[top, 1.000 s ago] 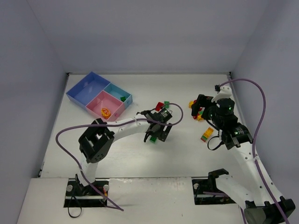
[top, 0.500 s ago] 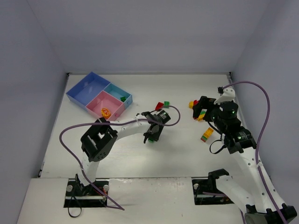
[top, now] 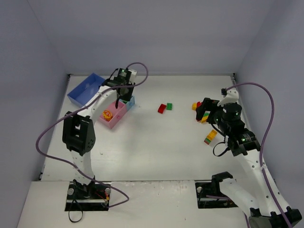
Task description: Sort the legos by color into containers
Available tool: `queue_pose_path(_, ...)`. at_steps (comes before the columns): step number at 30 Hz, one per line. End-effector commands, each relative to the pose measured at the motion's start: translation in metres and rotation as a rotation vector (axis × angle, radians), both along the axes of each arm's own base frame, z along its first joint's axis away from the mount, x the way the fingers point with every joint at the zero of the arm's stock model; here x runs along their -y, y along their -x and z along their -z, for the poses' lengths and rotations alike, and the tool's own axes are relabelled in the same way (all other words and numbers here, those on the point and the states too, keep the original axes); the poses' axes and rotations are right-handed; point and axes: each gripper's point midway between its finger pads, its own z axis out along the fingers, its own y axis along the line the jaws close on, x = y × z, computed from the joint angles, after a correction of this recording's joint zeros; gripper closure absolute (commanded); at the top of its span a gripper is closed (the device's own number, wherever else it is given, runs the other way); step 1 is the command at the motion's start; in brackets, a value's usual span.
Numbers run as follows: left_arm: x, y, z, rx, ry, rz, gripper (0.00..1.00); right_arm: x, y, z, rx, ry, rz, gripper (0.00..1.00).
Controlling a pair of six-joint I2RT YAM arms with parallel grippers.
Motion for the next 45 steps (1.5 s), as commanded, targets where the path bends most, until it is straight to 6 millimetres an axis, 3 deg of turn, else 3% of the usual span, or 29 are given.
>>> queue_pose_path(1,-0.012,-0.040,-0.027,0.100,-0.011,0.087,1.00,0.000,-0.007,-0.012,0.046,-0.014,0.013,0.08)
queue_pose_path(2,-0.022,-0.048,-0.028,0.102,0.001,0.071,1.00,0.000,-0.007,-0.012,0.046,-0.014,0.014,0.08)
queue_pose_path(5,-0.027,-0.068,-0.029,0.114,0.028,0.072,1.00,0.001,-0.007,-0.013,0.051,-0.012,0.018,0.08)
queue_pose_path(6,-0.029,-0.073,-0.023,0.107,0.023,0.071,0.93,0.002,-0.007,-0.012,0.049,-0.009,0.020,0.08)
queue_pose_path(8,-0.034,-0.080,-0.026,0.117,0.012,0.057,0.90,0.002,-0.007,-0.012,0.047,-0.006,0.021,0.08)
queue_pose_path(11,-0.040,-0.083,-0.021,0.098,0.012,0.044,0.71,0.003,-0.008,-0.011,0.046,0.001,0.027,0.08)
queue_pose_path(14,-0.045,-0.081,-0.018,0.086,0.004,0.036,0.65,0.005,-0.010,-0.010,0.042,0.015,0.033,0.08)
queue_pose_path(16,-0.046,-0.079,-0.021,0.087,0.005,0.030,0.52,0.005,-0.012,-0.008,0.037,0.021,0.035,0.08)
queue_pose_path(21,-0.036,-0.070,-0.041,0.107,0.069,0.041,0.35,0.005,-0.015,-0.005,0.023,0.022,0.035,0.08)
queue_pose_path(24,-0.019,-0.061,-0.050,0.091,0.147,-0.010,0.33,0.004,-0.015,-0.005,0.021,0.023,0.034,0.08)
queue_pose_path(27,0.019,-0.047,-0.054,0.088,0.192,0.014,0.29,0.004,-0.016,-0.006,0.022,0.027,0.036,0.08)
queue_pose_path(29,0.058,-0.032,-0.051,0.086,0.200,0.072,0.28,0.005,-0.017,-0.006,0.021,0.031,0.036,0.08)
queue_pose_path(31,0.093,-0.016,-0.045,0.064,0.233,0.109,0.27,0.004,-0.018,-0.008,0.024,0.029,0.033,0.08)
queue_pose_path(34,0.126,-0.010,-0.030,0.034,0.275,0.120,0.26,0.003,-0.017,-0.008,0.025,0.024,0.031,0.08)
queue_pose_path(35,0.139,-0.004,-0.017,0.008,0.268,0.131,0.26,0.004,-0.017,-0.009,0.028,0.024,0.031,0.08)
queue_pose_path(39,0.167,-0.003,0.002,0.001,0.264,0.148,0.25,0.003,-0.015,-0.010,0.031,0.015,0.029,0.08)
queue_pose_path(42,0.177,-0.008,0.024,-0.019,0.253,0.135,0.25,0.003,-0.014,-0.010,0.032,0.014,0.031,0.08)
queue_pose_path(45,0.182,-0.017,0.029,-0.008,0.258,0.129,0.25,0.004,-0.013,-0.011,0.036,0.013,0.036,0.08)
